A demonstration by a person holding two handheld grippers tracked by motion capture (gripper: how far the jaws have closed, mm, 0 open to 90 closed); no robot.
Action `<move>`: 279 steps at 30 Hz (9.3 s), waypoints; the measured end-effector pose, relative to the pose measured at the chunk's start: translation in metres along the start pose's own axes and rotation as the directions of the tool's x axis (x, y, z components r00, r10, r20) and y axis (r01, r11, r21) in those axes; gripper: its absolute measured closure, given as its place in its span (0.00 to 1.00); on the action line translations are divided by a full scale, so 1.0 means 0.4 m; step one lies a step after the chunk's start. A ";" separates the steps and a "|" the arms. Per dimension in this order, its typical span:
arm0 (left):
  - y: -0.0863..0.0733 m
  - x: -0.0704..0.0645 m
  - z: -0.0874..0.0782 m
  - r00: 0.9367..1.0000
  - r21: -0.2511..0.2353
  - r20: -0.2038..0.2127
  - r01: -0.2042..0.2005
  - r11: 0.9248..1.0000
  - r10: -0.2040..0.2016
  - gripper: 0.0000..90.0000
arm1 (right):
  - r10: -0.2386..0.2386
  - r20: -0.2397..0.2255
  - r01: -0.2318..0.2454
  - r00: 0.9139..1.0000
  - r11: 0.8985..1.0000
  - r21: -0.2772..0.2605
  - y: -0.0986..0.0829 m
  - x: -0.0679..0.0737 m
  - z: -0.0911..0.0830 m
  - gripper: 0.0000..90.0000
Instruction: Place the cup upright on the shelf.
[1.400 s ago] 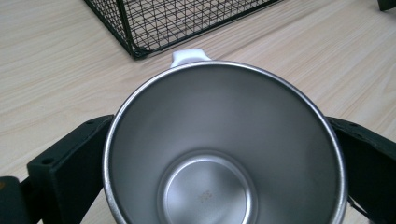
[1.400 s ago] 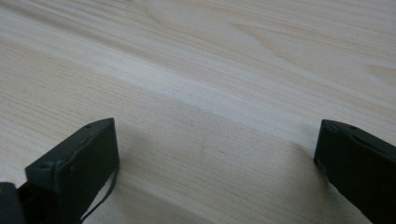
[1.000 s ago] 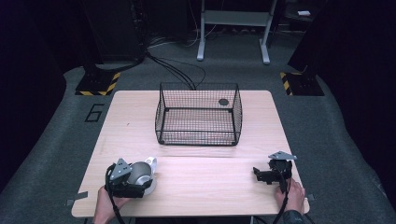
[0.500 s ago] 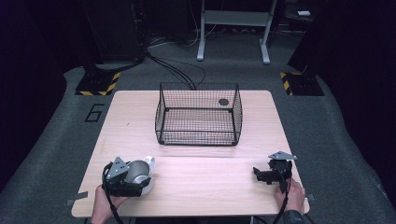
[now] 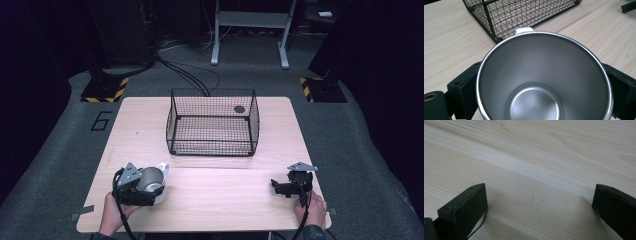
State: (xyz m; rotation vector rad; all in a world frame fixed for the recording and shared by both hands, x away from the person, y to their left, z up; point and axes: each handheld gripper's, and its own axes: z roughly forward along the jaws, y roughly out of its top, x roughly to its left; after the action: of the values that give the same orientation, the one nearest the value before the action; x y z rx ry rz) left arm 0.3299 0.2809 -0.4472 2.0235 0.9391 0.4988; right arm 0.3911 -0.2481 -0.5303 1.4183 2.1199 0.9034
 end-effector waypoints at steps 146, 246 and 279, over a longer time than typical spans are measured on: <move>0.514 0.036 0.274 0.979 -0.069 0.158 -0.116 0.991 0.126 0.07 | -0.003 -0.001 0.003 1.000 1.000 0.000 0.000 -0.001 0.000 0.00; 0.492 0.104 0.616 0.980 0.270 0.175 -0.143 0.952 0.098 0.07 | -0.004 -0.001 0.004 1.000 1.000 0.000 0.000 -0.001 0.001 0.00; 0.541 0.078 0.399 0.978 0.113 0.173 -0.140 0.984 0.119 0.00 | -0.004 -0.001 0.004 1.000 1.000 0.000 0.000 -0.001 0.000 0.00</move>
State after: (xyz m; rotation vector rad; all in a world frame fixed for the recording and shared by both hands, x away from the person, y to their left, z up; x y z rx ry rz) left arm 0.5452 0.1404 -0.3624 2.2123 0.7572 0.3421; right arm 0.3914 -0.2483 -0.5302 1.4133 2.1228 0.9036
